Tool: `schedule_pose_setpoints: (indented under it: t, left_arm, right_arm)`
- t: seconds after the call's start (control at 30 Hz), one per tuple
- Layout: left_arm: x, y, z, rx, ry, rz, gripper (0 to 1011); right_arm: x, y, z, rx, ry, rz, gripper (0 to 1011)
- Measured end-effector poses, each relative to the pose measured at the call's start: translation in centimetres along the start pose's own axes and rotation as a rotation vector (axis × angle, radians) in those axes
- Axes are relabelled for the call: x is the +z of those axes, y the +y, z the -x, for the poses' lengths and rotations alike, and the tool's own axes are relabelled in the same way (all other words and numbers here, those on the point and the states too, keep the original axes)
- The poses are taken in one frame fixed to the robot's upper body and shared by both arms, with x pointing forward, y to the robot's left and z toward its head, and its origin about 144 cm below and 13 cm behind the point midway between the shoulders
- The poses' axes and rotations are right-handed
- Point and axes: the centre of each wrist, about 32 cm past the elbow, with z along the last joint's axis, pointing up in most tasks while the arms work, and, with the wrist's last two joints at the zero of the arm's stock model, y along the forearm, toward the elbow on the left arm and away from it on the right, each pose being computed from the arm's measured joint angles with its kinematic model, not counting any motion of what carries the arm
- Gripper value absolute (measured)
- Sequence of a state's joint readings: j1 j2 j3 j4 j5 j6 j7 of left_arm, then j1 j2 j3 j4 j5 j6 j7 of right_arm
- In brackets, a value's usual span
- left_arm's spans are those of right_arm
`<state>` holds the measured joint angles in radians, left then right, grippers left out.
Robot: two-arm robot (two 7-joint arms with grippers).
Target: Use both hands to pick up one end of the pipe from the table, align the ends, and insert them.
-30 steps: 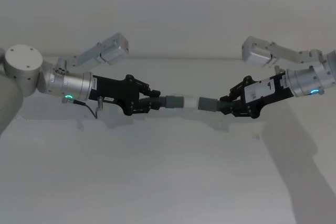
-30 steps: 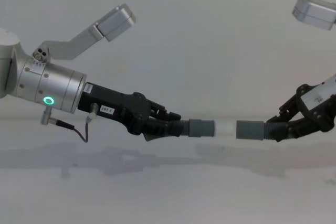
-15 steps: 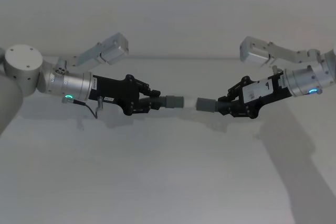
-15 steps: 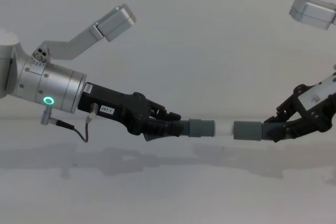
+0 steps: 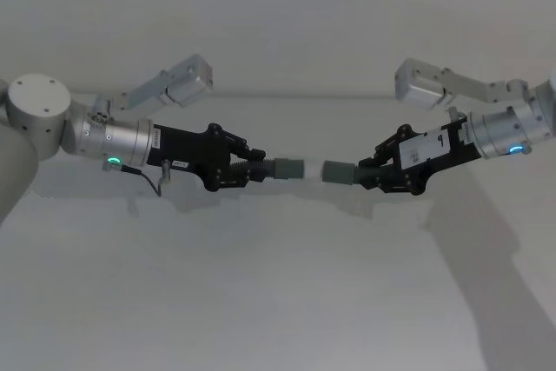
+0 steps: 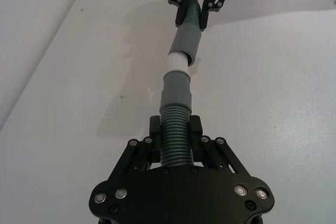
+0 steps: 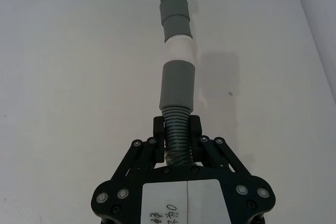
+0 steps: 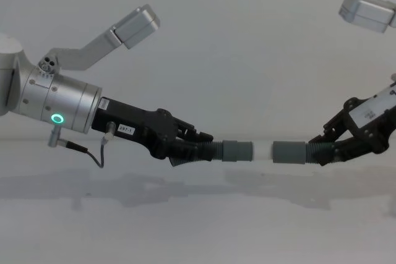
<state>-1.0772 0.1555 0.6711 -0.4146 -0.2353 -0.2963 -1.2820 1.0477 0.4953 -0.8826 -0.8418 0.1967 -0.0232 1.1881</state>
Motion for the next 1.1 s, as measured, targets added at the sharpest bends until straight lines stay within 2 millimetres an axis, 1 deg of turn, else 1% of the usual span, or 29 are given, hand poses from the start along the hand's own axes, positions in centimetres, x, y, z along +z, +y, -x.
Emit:
schedule_pose_setpoints:
  t: [1.1]
  left_arm:
    - [0.0, 0.0, 0.0, 0.0, 0.0, 0.0, 310]
  right_arm:
    - [0.27, 0.68, -0.6, 0.003, -0.008, -0.013, 262]
